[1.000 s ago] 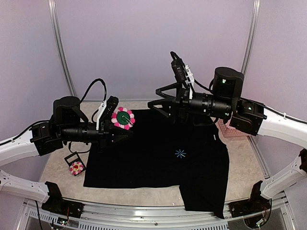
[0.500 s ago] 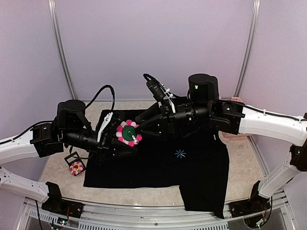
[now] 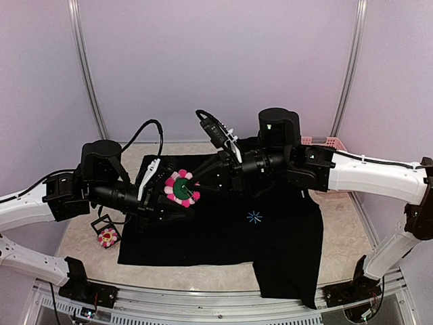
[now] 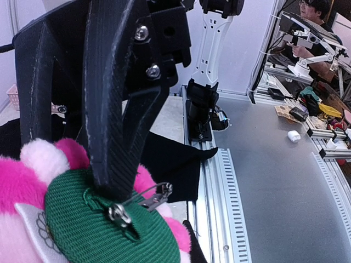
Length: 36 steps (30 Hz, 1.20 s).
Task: Pin the brooch onto the clothing
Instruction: Pass from the left arm to the right, then pass from the right arm to the left
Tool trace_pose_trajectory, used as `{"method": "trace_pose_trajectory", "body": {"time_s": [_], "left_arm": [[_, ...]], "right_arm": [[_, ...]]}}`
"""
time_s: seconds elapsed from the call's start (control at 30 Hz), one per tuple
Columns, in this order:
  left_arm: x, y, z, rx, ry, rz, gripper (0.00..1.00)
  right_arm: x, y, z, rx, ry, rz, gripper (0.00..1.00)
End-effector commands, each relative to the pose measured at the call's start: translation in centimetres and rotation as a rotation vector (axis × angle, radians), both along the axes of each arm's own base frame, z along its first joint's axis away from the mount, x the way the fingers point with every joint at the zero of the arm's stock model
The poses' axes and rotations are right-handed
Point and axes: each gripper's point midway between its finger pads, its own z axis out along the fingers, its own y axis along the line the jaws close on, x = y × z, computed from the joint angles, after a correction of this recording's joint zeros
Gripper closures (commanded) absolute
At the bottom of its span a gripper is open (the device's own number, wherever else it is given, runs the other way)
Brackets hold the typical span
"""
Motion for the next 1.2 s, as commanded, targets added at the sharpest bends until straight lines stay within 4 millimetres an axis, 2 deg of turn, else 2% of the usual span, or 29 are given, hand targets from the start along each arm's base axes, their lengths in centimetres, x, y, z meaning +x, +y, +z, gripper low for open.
{"method": "trace_pose_trajectory", "body": {"time_s": [0.0,0.07,0.13,0.23,0.27,0.47,0.53,0.63,0.7,0.83,0.87,1.0,1.1,1.17], "left_arm": [[-0.1,-0.1,1.2,-0.023,-0.027,-0.004,1.00],[0.1,-0.1,1.3,-0.024,-0.028,0.009,1.00],[0.7,0.0,1.7,-0.034,-0.032,0.047,0.99],[1.8,0.3,2.4,-0.069,-0.051,0.112,0.65],[2.2,0.5,2.8,-0.088,-0.063,0.135,0.57],[3.1,4.1,7.0,-0.322,-0.130,0.268,0.33],[2.5,5.1,8.6,-0.404,-0.140,0.270,0.31],[2.2,5.1,9.4,-0.436,-0.119,0.254,0.33],[2.1,4.4,9.0,-0.413,-0.093,0.225,0.38],[1.8,3.6,8.5,-0.388,-0.068,0.177,0.60],[1.7,3.4,8.4,-0.383,-0.064,0.167,0.63],[1.7,3.0,8.0,-0.369,-0.045,0.154,0.63],[1.4,2.8,8.2,-0.374,-0.043,0.130,0.74],[1.1,2.7,8.3,-0.376,-0.042,0.115,0.77]], "right_arm": [[-0.9,-0.1,0.5,0.032,-0.001,0.042,0.94],[-1.2,-0.3,0.8,0.045,-0.006,0.049,1.00],[-1.3,-0.5,1.0,0.051,-0.009,0.049,1.00],[-1.5,-0.9,2.1,0.094,-0.022,0.044,1.00],[-1.5,-1.1,2.5,0.108,-0.029,0.034,1.00],[-1.5,-1.9,4.6,0.209,-0.058,-0.018,1.00],[-1.6,-1.4,4.6,0.208,-0.072,-0.026,1.00],[-1.8,-1.1,4.8,0.220,-0.084,-0.021,1.00],[-1.9,-1.0,4.9,0.231,-0.085,-0.014,1.00],[-2.1,-1.0,5.3,0.254,-0.094,-0.013,1.00],[-2.0,-1.0,5.5,0.259,-0.097,-0.015,1.00],[-1.9,-0.9,5.5,0.261,-0.102,-0.021,1.00],[-2.0,-0.8,5.4,0.259,-0.102,-0.015,1.00],[-1.9,-0.7,5.1,0.249,-0.103,-0.021,1.00]]}}
